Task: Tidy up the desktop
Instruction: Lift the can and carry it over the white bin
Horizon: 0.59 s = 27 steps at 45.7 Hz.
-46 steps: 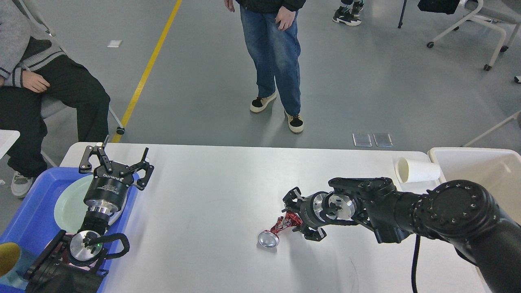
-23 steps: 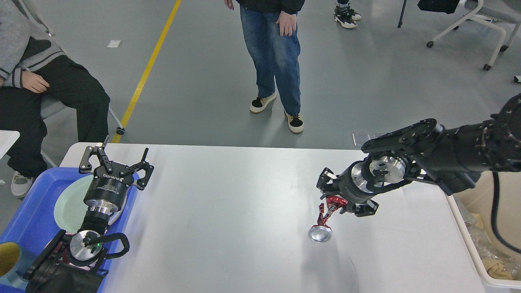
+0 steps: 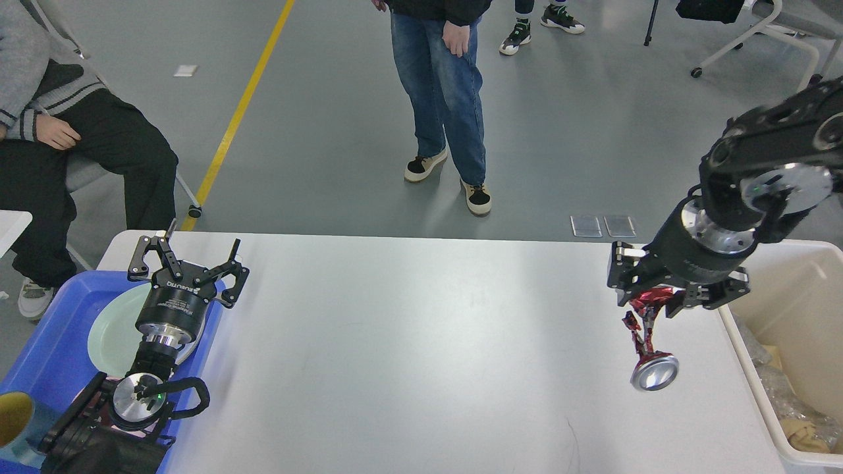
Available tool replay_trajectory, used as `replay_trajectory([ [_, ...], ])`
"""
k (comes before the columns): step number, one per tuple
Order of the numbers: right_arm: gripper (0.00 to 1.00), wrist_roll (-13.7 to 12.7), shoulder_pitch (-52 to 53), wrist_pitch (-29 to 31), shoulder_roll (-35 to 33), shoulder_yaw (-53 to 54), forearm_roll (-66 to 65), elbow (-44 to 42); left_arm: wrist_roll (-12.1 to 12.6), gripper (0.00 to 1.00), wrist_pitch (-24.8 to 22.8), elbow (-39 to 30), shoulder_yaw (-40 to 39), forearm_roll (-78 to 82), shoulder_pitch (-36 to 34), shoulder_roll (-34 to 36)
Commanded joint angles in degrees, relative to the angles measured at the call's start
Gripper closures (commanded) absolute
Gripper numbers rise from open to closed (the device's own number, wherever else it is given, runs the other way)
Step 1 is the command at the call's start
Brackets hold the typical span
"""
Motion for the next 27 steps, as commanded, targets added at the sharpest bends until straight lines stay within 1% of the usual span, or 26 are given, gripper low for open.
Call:
replay_trajectory([
  [1,1.0,5.17,9.99,2.88,-1.47,-3.35,-2.23,4.92,-0.01,0.04,0.05,0.0,0.0,0.0,0.04,0.02],
  [3,1.0,6.49,11.66,3.76,-1.47,-4.15,-2.58,5.72,-0.01,0.04,-0.04,0.0,0.0,0.0,0.04,0.02],
  [5,1.0,7.2,12.19,4.02,-1.47,-4.67,-2.84,6.07,-0.01,0.04,0.05,0.0,0.0,0.0,0.04,0.02],
  [11,1.0,7.82,12.28,4.02,-1.38,-5.55,-2.93,6.07,-0.01,0.04,0.05,0.0,0.0,0.0,0.04,0.02],
  [14,1.0,8.61,12.28,4.02,-1.29,-5.99,-2.93,6.07,-0.01,0.04,0.05,0.0,0.0,0.0,0.04,0.02],
  [20,1.0,11.86,12.72,3.94,-0.59,-8.98,-2.93,5.9,-0.01,0.04,-0.04,0.0,0.0,0.0,-0.05,0.02],
  [22,1.0,12.39,12.81,3.67,-0.07,-10.21,-2.93,5.81,-0.01,0.04,-0.04,0.0,0.0,0.0,-0.05,0.02],
  [27,1.0,12.65,12.46,2.79,0.47,-14.25,-3.02,4.49,-0.01,0.04,0.05,0.0,0.0,0.0,-0.05,0.02],
])
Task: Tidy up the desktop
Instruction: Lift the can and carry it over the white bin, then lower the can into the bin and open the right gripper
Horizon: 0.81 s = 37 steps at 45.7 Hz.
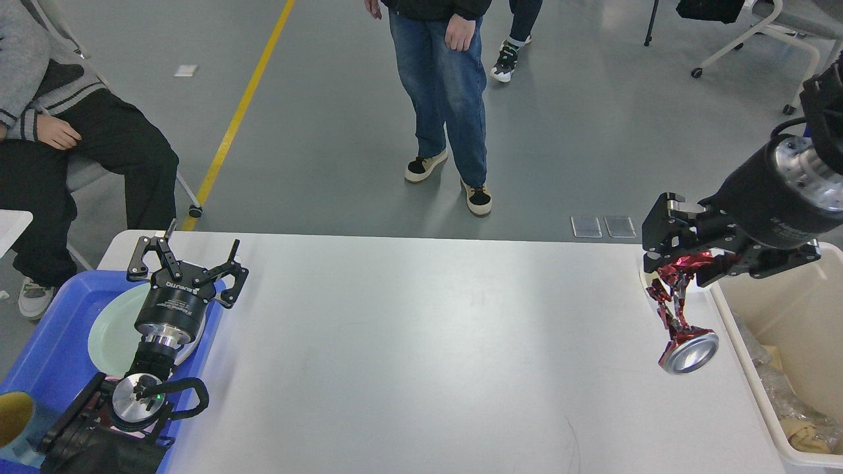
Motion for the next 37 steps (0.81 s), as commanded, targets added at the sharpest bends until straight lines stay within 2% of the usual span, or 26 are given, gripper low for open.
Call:
replay_trajectory([
  [1,1.0,0.52,-0.58,-1.01,0.47,-4.89,-0.09,-1.92,-0.01,0.04,-0.07,0.0,0.0,0.0,-0.06,-0.01],
  [10,1.0,0.34,-7.08,-5.39,-3.12,-13.85,0.97,-10.53,-0.01,0.04,0.02,0.0,0.0,0.0,-0.06,-0.09],
  [15,1.0,-0.01,-14.28,-9.62,-10.06,-16.85,1.58,-18.34,-0.01,0.04,-0.07,0.0,0.0,0.0,-0.06,-0.09],
  [23,1.0,-0.19,-29.92,-11.2,-20.87,-14.75,2.46,-35.57,-0.1,0.04,-0.07,0.0,0.0,0.0,0.03,-0.09],
  [29,1.0,-0.19,-48.72,-15.23,-27.21,-6.06,2.64,-51.39,-0.1,0.04,-0.07,0.0,0.0,0.0,0.03,-0.09],
  [37,1.0,-0.45,-76.4,-25.25,-29.32,18.45,2.73,-64.84,-0.1,0.04,-0.07,0.0,0.0,0.0,0.03,-0.09],
])
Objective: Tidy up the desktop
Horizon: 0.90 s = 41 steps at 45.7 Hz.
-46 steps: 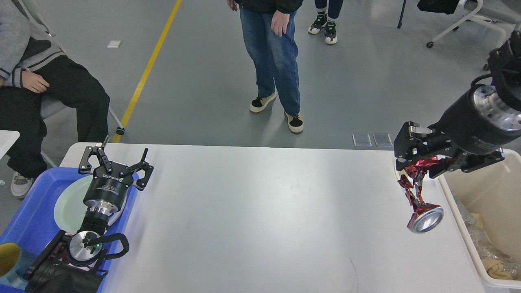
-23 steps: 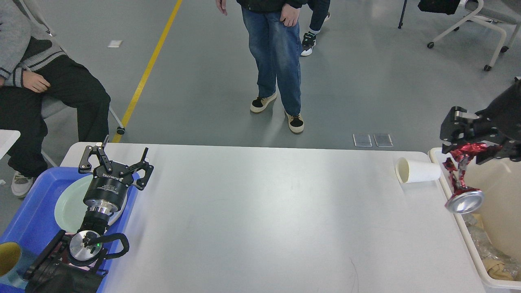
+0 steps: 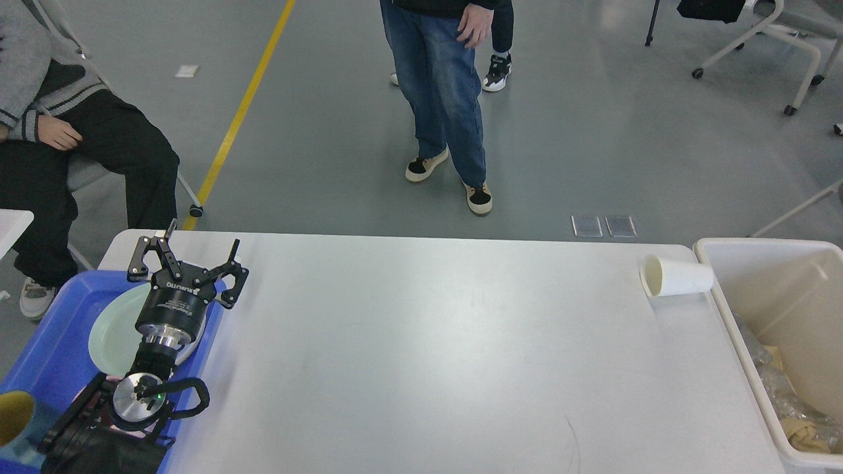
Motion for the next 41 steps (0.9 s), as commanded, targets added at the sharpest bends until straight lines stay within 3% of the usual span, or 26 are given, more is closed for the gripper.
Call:
replay_trajectory([
  [1,1.0,-0.23,-20.46,-7.49,-0.46,16.67,0.08,-10.23,0.02,0.04,0.0,0.0,0.0,0.0,-0.01,0.0],
  [8,1.0,-0.32,-39.8,-16.28,5.86,29.25,0.08,-21.75,0.02,0.04,0.0,0.0,0.0,0.0,-0.01,0.0],
  [15,1.0,-0.32,-52.38,-24.81,14.74,33.57,0.17,-31.86,0.02,0.04,0.0,0.0,0.0,0.0,-0.01,0.09],
  [21,1.0,-0.5,-54.41,-26.66,19.58,34.89,0.17,-34.06,0.02,0.04,0.0,0.0,0.0,0.0,-0.01,0.09],
  [41,1.0,-2.61,-55.56,-28.6,26.35,34.36,0.17,-35.82,0.02,0.04,0.0,0.0,0.0,0.0,-0.1,0.0],
])
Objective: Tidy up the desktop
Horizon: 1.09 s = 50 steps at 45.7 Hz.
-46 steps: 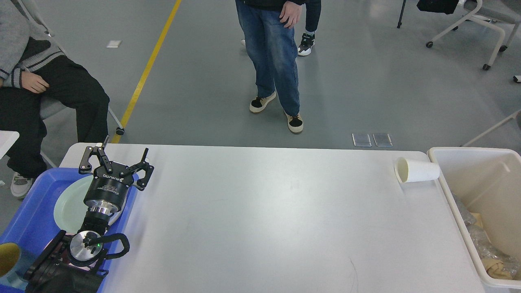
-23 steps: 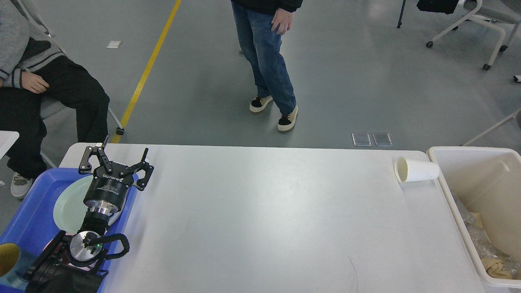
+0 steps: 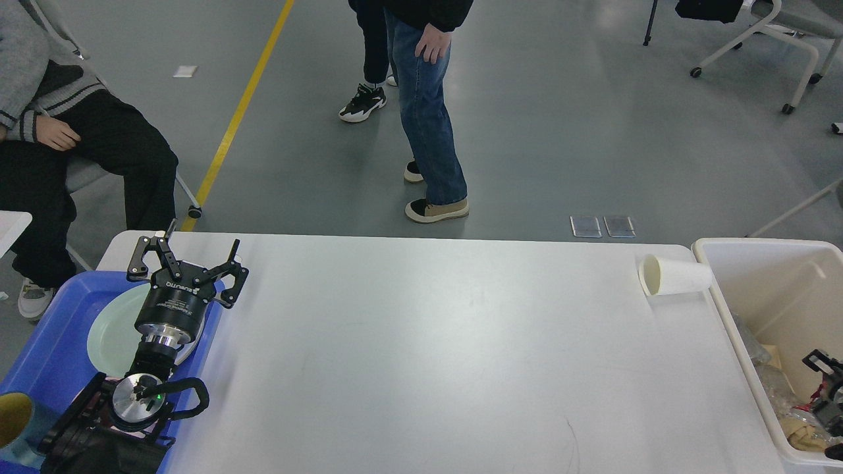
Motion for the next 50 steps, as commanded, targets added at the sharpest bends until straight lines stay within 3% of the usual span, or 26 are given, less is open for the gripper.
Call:
replay_trajectory([
  [1,1.0,-0.2,-0.96,-0.09,0.82,0.09,0.0,-0.32,0.01,0.04,0.0,0.0,0.0,0.0,-0.01,0.02],
  [16,1.0,-0.11,-3.42,-0.7,2.4,0.08,0.0,-0.32,0.01,0.04,0.08,0.0,0.0,0.0,-0.01,0.02],
  [17,0.93,-0.11,-3.43,-1.14,2.4,0.09,0.0,-0.23,0.01,0.04,0.08,0.0,0.0,0.0,-0.01,-0.07],
  [18,0.8,-0.11,-3.43,-1.67,2.32,0.09,0.0,-0.23,0.01,0.04,0.08,0.0,0.0,0.0,-0.01,0.02],
  [23,0.03,-0.02,-3.25,-5.7,1.88,0.44,0.0,-0.23,0.01,0.04,0.0,0.0,0.0,0.0,-0.01,0.02],
  [24,0.0,-0.02,-3.25,-6.5,1.88,0.44,0.0,-0.23,0.01,0.04,0.0,0.0,0.0,0.0,-0.01,-0.07],
  [42,0.0,0.68,-3.16,-7.91,1.35,0.09,-0.09,0.39,0.01,0.04,0.0,0.0,0.0,0.0,-0.01,-0.07],
  [50,0.0,0.68,1.05,-3.35,-1.28,0.09,-0.18,3.28,0.01,0.04,0.0,0.0,0.09,0.0,-0.09,0.02],
])
